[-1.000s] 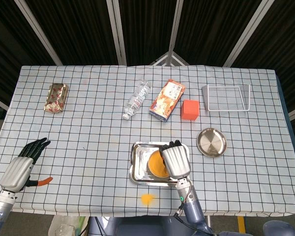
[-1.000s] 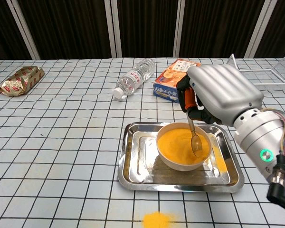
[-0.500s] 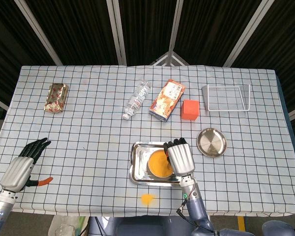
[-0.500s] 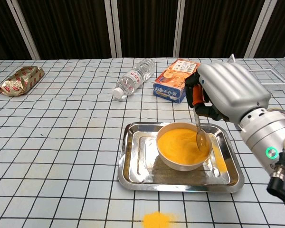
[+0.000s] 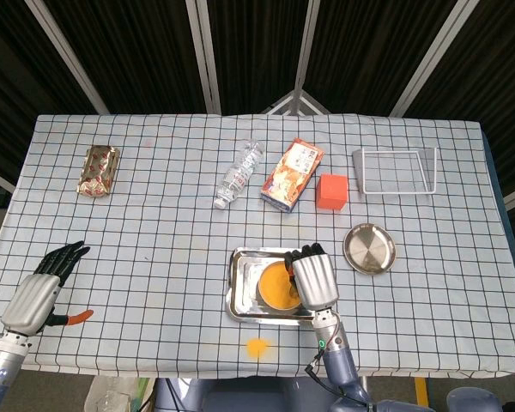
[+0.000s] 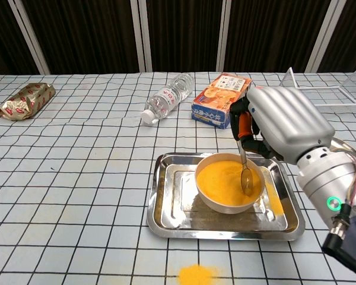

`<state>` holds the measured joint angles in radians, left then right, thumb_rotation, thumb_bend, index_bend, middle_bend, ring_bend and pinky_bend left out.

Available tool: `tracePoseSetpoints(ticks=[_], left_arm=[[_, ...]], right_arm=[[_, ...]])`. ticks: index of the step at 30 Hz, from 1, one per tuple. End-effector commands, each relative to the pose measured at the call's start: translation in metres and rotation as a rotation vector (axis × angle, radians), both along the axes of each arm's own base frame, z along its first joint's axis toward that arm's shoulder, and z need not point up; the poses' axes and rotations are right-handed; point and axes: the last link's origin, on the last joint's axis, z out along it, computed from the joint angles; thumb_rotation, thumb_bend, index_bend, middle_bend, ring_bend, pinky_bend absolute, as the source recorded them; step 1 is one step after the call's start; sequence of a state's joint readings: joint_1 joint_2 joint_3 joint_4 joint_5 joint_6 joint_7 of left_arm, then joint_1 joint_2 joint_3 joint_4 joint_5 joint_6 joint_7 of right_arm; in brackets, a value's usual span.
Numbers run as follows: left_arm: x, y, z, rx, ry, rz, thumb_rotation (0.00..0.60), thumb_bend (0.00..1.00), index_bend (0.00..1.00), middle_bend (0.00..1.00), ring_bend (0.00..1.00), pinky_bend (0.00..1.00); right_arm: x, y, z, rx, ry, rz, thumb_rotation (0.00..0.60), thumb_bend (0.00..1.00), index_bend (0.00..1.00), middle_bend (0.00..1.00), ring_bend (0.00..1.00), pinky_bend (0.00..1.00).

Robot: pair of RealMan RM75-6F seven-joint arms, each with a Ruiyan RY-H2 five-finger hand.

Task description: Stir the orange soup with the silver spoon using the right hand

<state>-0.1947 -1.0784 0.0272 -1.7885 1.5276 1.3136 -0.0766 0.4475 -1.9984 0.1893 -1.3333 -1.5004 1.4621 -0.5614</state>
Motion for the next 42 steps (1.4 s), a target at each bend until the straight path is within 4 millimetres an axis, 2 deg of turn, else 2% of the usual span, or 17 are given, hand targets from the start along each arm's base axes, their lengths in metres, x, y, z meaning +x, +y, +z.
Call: tracePoseSetpoints(ticks=[1,18,26,31,42], left_arm=[[0.0,0.0,0.0,-0.001,-0.003,0.004,0.6,0.02,0.0,0.0,0.0,0.0],[0.0,0.002,0.0,-0.009,-0.015,0.018,0.6,0.02,0.0,0.0,0.0,0.0],[-0.001,0.002,0.0,-0.009,-0.012,0.017,0.6,0.02,0.0,0.0,0.0,0.0],[0.0,0.002,0.0,-0.009,-0.008,0.014,0.6,0.02,0.0,0.0,0.0,0.0],[0.0,0.001,-0.001,-0.006,-0.001,0.015,0.6,0.02,0.0,0.0,0.0,0.0]], right_arm=[[0.002,-0.004,-0.003,-0.005,-0.013,0.0,0.6,0.77,0.94,0.72,0.58,0.48],[0.02,-0.018,-0.019,0.002,-0.044,0.014,0.6,0.77,0.94,0.73,0.58,0.48],[0.025,-0.015,-0.007,-0.034,-0.045,0.042,0.6,0.77,0.94,0.72,0.58,0.48],[0.021,-0.008,0.001,-0.038,-0.048,0.038,0.6,0.77,0.94,0.72,0.58,0.48],[-0.01,0.001,0.003,-0.02,-0.03,-0.025,0.6,0.77,0.95,0.73,0.58,0.48]])
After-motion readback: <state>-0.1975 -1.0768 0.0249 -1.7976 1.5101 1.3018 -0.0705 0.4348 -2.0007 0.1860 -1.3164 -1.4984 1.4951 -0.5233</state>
